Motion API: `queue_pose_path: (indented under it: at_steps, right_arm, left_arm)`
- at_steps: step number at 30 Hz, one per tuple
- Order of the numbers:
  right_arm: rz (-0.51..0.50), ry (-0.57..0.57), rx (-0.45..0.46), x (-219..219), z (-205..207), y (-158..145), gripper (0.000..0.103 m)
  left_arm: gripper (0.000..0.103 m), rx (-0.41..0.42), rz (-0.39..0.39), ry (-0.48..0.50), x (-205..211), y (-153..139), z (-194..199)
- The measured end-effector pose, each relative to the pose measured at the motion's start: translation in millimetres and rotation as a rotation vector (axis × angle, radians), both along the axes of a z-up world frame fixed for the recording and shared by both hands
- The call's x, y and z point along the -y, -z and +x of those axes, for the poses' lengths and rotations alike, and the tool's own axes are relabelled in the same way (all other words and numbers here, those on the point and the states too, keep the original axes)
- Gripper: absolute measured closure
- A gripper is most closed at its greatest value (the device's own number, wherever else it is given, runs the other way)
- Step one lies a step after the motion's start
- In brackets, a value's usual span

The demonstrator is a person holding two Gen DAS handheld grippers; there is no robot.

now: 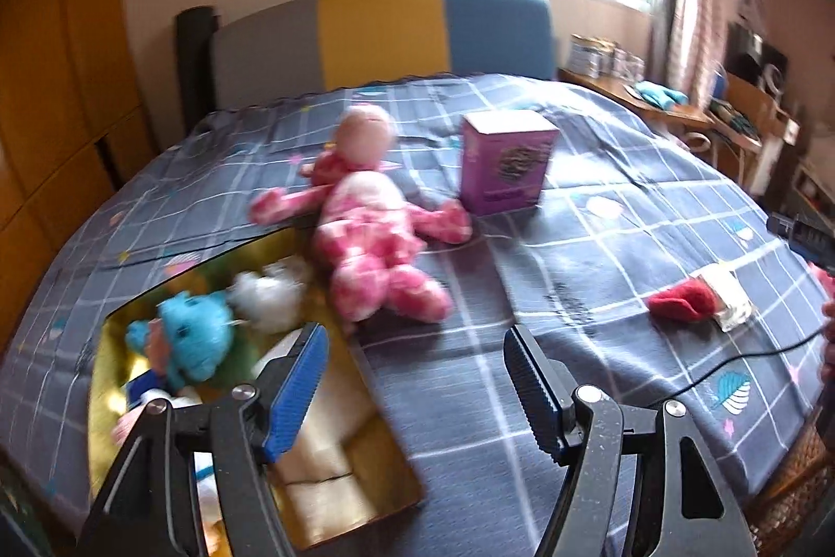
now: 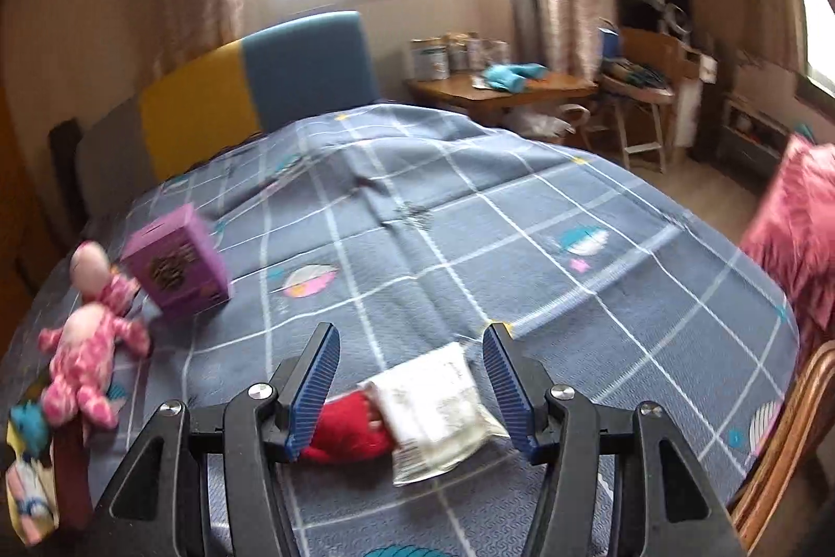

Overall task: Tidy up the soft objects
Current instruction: 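Move both tools back to the red sock and receipt packet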

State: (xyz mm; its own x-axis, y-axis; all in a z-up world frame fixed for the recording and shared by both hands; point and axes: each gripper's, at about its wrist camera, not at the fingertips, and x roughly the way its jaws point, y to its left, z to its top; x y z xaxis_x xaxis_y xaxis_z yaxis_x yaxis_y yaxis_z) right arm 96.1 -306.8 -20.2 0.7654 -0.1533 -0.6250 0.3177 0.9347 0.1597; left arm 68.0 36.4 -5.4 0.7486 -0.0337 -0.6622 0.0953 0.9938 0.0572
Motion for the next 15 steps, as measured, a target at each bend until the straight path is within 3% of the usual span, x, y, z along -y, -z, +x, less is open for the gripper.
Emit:
queue_pose_path:
  at_steps: [8, 15]
  right_arm:
    - [0.244, 0.187, 0.027, 56, -13, 9, 0.045]
    - [0.320, 0.225, 0.004, 68, -19, 19, 0.045]
  left_arm:
    - [0.032, -0.101, -0.022, 0.128, 60, 20, 41]
    - [0.032, -0.154, -0.004, 0.308, 125, 30, 68]
